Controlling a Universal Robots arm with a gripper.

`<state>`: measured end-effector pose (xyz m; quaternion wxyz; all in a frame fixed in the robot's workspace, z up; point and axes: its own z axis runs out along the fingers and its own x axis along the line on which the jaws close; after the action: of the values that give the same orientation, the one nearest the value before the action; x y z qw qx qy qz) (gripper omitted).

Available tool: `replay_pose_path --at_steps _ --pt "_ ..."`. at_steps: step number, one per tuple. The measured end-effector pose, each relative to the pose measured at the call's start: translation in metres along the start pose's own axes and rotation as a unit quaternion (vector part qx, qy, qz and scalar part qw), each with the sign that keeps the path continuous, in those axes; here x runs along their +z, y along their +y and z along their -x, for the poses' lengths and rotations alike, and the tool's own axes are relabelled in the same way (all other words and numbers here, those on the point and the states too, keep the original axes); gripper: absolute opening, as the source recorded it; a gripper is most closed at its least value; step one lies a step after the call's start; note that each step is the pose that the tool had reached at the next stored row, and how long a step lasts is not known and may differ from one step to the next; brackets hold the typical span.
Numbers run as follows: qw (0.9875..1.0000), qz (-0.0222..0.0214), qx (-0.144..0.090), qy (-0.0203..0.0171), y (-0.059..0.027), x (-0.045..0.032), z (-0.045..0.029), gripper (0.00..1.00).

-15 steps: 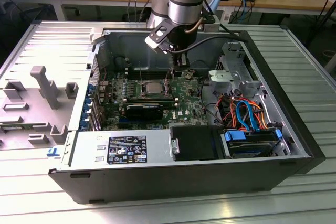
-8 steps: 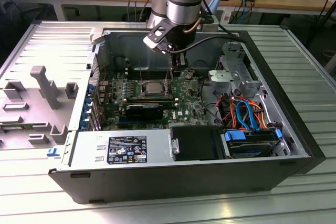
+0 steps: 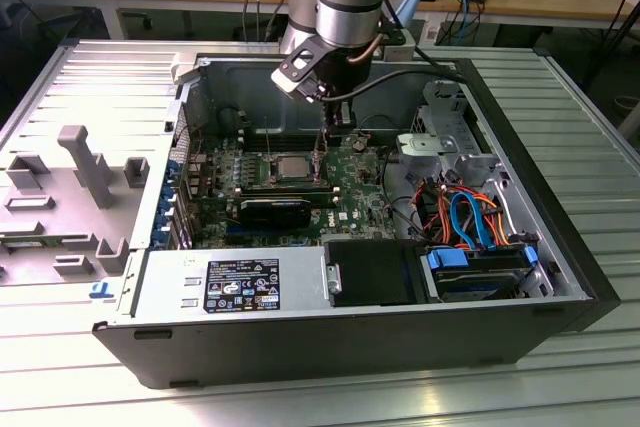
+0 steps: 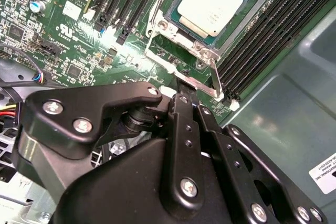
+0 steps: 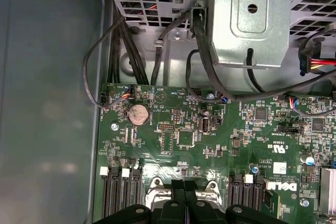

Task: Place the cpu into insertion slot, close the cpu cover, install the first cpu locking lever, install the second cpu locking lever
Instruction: 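Close the cpu cover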

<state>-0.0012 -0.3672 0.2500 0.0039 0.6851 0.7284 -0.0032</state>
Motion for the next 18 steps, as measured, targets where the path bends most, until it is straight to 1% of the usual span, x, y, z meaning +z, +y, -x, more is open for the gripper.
replay_pose_path --at_steps 9,18 --pt "1.0 -0.0009 0.0 0.0 -0.0041 0.0002 0.0004 0.11" --pt "1.0 -0.0009 0.0 0.0001 -0.0074 0.0003 0.0003 0.11"
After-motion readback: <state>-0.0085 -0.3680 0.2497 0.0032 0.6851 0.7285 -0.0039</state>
